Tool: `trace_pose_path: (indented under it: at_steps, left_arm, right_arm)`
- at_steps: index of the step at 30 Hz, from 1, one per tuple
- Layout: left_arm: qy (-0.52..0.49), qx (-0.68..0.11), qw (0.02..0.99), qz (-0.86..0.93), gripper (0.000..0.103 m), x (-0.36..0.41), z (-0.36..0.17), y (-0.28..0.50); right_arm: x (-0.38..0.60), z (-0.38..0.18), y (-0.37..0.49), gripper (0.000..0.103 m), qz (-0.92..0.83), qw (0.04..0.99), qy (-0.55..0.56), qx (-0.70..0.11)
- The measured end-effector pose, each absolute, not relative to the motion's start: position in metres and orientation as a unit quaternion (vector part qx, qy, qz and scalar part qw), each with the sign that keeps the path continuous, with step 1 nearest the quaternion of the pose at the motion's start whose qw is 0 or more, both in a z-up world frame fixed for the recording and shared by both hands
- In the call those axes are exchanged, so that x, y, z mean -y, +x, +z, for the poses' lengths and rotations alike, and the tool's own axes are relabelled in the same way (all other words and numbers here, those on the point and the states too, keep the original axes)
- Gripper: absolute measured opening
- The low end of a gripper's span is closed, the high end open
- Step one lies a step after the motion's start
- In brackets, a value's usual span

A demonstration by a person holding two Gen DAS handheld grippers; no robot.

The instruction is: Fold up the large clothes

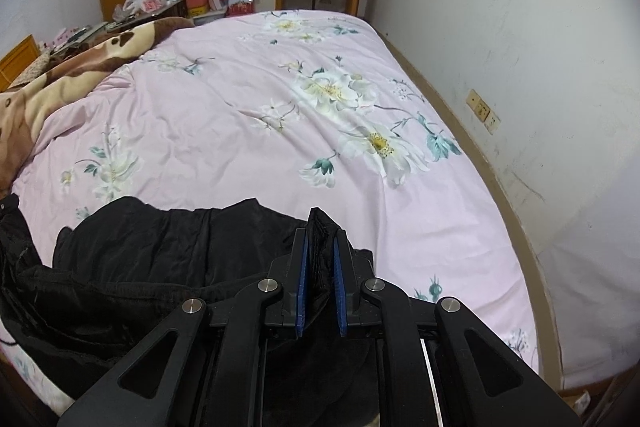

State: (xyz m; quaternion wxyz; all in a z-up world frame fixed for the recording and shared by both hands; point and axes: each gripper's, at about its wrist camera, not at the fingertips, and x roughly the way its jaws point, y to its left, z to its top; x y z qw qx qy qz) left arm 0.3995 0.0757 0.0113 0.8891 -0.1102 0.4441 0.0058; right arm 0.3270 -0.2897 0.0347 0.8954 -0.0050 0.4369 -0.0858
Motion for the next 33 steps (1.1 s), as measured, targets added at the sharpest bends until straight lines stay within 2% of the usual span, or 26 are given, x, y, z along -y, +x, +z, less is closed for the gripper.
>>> trace_pose_path:
  at_steps: [6, 7, 8, 11, 13, 14, 15, 20, 22, 28, 29, 30, 31, 32, 33]
  left_arm:
    - [-0.133, -0.437, 0.89, -0.005, 0.02, -0.094, 0.005, 0.406]
    - [-0.137, -0.438, 0.888, -0.004, 0.023, -0.101, 0.003, 0.406]
    - [-0.141, -0.438, 0.888, -0.004, 0.032, -0.107, 0.002, 0.405]
    - [-0.162, -0.426, 0.89, -0.008, 0.056, -0.127, -0.002, 0.397]
    - [-0.162, -0.419, 0.893, -0.021, 0.064, -0.137, -0.005, 0.388]
    - [-0.157, -0.421, 0.893, -0.03, 0.068, -0.139, -0.008, 0.387]
    - [-0.147, -0.43, 0.89, -0.043, 0.07, -0.139, -0.013, 0.385]
    - [-0.117, -0.493, 0.856, -0.108, 0.071, -0.12, -0.052, 0.389]
    - [-0.102, -0.498, 0.855, -0.105, 0.071, -0.11, -0.062, 0.388]
    - [-0.103, -0.518, 0.843, -0.102, 0.071, -0.095, -0.083, 0.4]
    - [-0.094, -0.515, 0.846, -0.101, 0.064, -0.091, -0.083, 0.401]
    - [-0.08, -0.516, 0.847, -0.099, 0.056, -0.086, -0.083, 0.402]
    - [-0.07, -0.518, 0.847, -0.095, 0.043, -0.085, -0.083, 0.403]
    - [-0.051, -0.518, 0.85, -0.088, 0.03, -0.08, -0.083, 0.403]
    - [-0.042, -0.515, 0.852, -0.084, 0.022, -0.078, -0.081, 0.404]
  right_arm:
    - [0.295, 0.038, 0.337, 0.026, -0.079, 0.903, -0.007, -0.422]
    - [0.297, 0.039, 0.337, 0.034, -0.075, 0.905, -0.009, -0.419]
    - [0.299, 0.039, 0.336, 0.037, -0.076, 0.906, -0.01, -0.416]
    - [0.31, 0.036, 0.329, 0.04, -0.068, 0.912, -0.004, -0.405]
    - [0.319, 0.031, 0.323, 0.057, -0.056, 0.911, 0.004, -0.409]
    - [0.323, 0.026, 0.32, 0.06, -0.048, 0.91, 0.007, -0.413]
    - [0.327, 0.022, 0.317, 0.064, -0.04, 0.908, 0.008, -0.416]
    - [0.338, -0.017, 0.316, 0.067, -0.019, 0.887, -0.007, -0.461]
    - [0.342, -0.031, 0.319, 0.074, -0.008, 0.886, 0.004, -0.463]
    - [0.348, -0.061, 0.342, 0.073, 0.021, 0.87, 0.059, -0.488]
    - [0.349, -0.061, 0.342, 0.068, 0.022, 0.872, 0.074, -0.484]
    - [0.349, -0.06, 0.342, 0.052, 0.03, 0.873, 0.089, -0.478]
    - [0.349, -0.06, 0.342, 0.036, 0.031, 0.873, 0.093, -0.478]
    - [0.349, -0.059, 0.343, 0.027, 0.024, 0.874, 0.089, -0.477]
    - [0.348, -0.057, 0.341, 0.014, 0.026, 0.878, 0.084, -0.47]
